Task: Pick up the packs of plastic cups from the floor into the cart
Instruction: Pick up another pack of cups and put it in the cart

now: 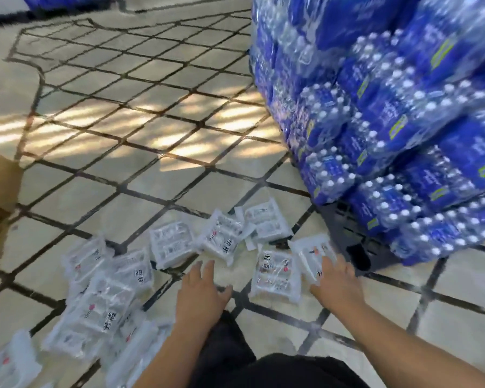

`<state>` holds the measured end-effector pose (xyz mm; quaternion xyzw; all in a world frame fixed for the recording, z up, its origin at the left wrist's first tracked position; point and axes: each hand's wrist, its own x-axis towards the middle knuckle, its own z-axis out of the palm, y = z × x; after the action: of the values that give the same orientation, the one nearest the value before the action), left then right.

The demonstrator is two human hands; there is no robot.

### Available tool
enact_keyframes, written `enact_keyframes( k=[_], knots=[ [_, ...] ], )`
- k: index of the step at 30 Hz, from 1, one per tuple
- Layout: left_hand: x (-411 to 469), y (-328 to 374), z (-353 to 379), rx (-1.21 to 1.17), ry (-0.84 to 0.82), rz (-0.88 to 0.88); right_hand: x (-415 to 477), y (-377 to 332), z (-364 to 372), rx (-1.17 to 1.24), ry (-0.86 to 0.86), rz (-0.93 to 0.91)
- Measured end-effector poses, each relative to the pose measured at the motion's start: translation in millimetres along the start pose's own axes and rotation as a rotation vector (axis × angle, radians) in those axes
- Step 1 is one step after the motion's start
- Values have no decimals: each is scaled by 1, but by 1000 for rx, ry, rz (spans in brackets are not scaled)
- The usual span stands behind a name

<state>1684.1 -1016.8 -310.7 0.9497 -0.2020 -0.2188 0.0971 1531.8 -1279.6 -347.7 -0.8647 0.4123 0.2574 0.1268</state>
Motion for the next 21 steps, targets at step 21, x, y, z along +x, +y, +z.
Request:
enact_keyframes(
  k=[21],
  knots=[
    [362, -19, 365, 19, -333, 83, 313, -22, 324, 201, -330, 173]
  ],
)
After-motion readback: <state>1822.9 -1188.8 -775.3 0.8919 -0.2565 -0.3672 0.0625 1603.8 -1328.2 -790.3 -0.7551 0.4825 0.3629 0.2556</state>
